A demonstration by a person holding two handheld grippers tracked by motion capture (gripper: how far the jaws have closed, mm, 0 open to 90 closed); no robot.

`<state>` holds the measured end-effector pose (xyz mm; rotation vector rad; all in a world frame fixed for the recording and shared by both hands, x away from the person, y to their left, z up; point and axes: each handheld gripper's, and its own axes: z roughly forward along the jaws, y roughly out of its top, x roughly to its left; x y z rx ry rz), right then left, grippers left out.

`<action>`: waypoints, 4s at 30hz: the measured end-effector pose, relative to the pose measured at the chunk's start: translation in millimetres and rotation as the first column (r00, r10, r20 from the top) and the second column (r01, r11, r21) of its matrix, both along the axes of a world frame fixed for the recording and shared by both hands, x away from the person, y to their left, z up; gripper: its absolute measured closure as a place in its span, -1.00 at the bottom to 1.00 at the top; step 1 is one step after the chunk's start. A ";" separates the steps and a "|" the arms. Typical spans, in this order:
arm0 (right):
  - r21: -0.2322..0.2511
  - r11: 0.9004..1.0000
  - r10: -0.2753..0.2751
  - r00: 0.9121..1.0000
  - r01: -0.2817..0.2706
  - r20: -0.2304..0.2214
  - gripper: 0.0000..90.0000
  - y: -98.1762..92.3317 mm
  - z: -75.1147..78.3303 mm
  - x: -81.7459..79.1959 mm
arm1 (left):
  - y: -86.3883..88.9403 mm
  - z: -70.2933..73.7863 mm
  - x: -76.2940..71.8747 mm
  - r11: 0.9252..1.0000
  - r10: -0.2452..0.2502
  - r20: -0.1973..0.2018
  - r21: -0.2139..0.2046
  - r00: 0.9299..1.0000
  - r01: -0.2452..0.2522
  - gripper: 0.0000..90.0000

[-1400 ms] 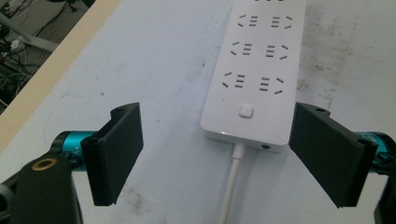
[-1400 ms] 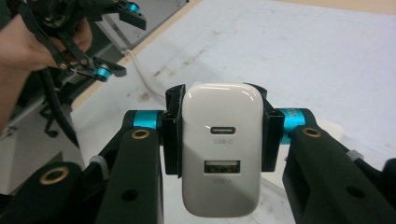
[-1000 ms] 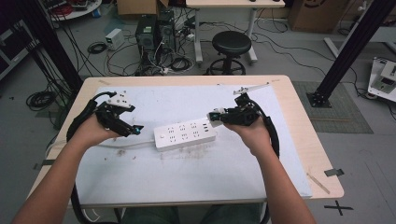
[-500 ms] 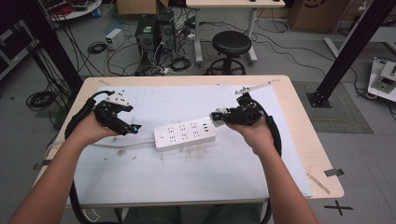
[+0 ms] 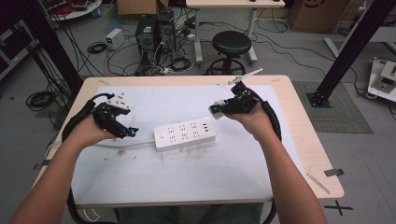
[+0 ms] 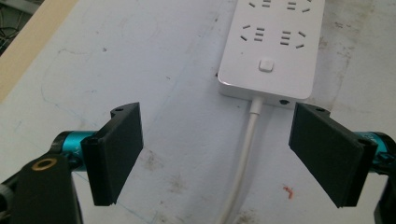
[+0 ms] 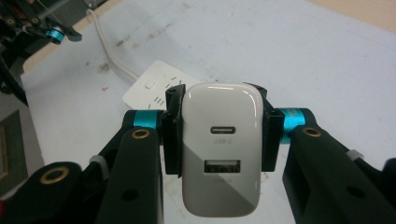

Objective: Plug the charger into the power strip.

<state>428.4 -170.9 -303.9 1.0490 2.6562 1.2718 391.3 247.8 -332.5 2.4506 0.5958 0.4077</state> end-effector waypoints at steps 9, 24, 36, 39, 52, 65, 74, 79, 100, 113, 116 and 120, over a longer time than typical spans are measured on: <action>-0.123 0.989 0.075 0.997 -0.077 -0.024 0.40 22.1 -8.5 21.5 | 4.0 -9.1 -1.2 1.000 0.006 -0.011 0.002 1.000 -0.006 -0.61; -0.204 0.965 0.156 0.986 -0.166 -0.066 0.40 58.6 -33.0 40.8 | 1.8 -19.3 -0.5 1.000 0.000 -0.026 -0.002 1.000 0.000 -0.61; -0.312 0.912 0.254 0.964 -0.267 -0.081 0.40 92.5 -47.9 50.3 | 2.9 -23.6 -2.5 1.000 0.000 -0.025 -0.003 1.000 0.000 -0.61; -0.337 0.896 0.280 0.957 -0.290 -0.080 0.40 96.9 -48.6 51.9 | 3.8 -24.0 -3.3 1.000 0.002 -0.025 -0.010 1.000 -0.002 -0.61; -0.425 0.821 0.397 0.916 -0.382 -0.056 0.40 103.8 -60.7 57.8 | 2.9 -26.7 -3.3 1.000 0.000 -0.030 -0.011 1.000 0.000 -0.61; -0.497 0.720 0.560 0.829 -0.485 0.002 0.40 110.0 -60.5 54.4 | 2.8 -30.2 -3.3 1.000 0.005 -0.036 -0.007 0.999 -0.005 -0.61; -0.543 0.607 0.692 0.721 -0.580 0.003 0.40 111.5 -59.6 54.9 | 4.0 -32.9 -3.7 1.000 0.019 -0.045 -0.008 0.999 -0.019 -0.61; -0.571 0.547 0.738 0.674 -0.612 -0.015 0.40 117.2 -60.7 56.0 | 2.9 -34.7 -2.5 1.000 0.017 -0.047 -0.003 0.999 -0.017 -0.61; -0.605 0.467 0.764 0.639 -0.645 -0.091 0.41 131.1 -67.1 61.3 | -0.7 -39.0 -0.2 1.000 0.011 -0.061 -0.009 0.998 -0.012 -0.61; -0.596 0.485 0.757 0.648 -0.641 -0.082 0.42 128.6 -69.2 61.6 | -2.5 -40.2 1.7 1.000 0.003 -0.063 -0.017 0.998 -0.004 -0.61; -0.595 0.482 0.756 0.648 -0.643 -0.088 0.42 129.6 -69.1 62.3 | -2.2 -39.8 1.1 1.000 0.002 -0.061 -0.017 0.998 -0.003 -0.61; -0.568 0.509 0.742 0.664 -0.647 -0.091 0.42 128.6 -72.7 65.4 | -2.8 -37.3 -2.7 1.000 -0.001 -0.063 -0.011 0.998 0.000 -0.61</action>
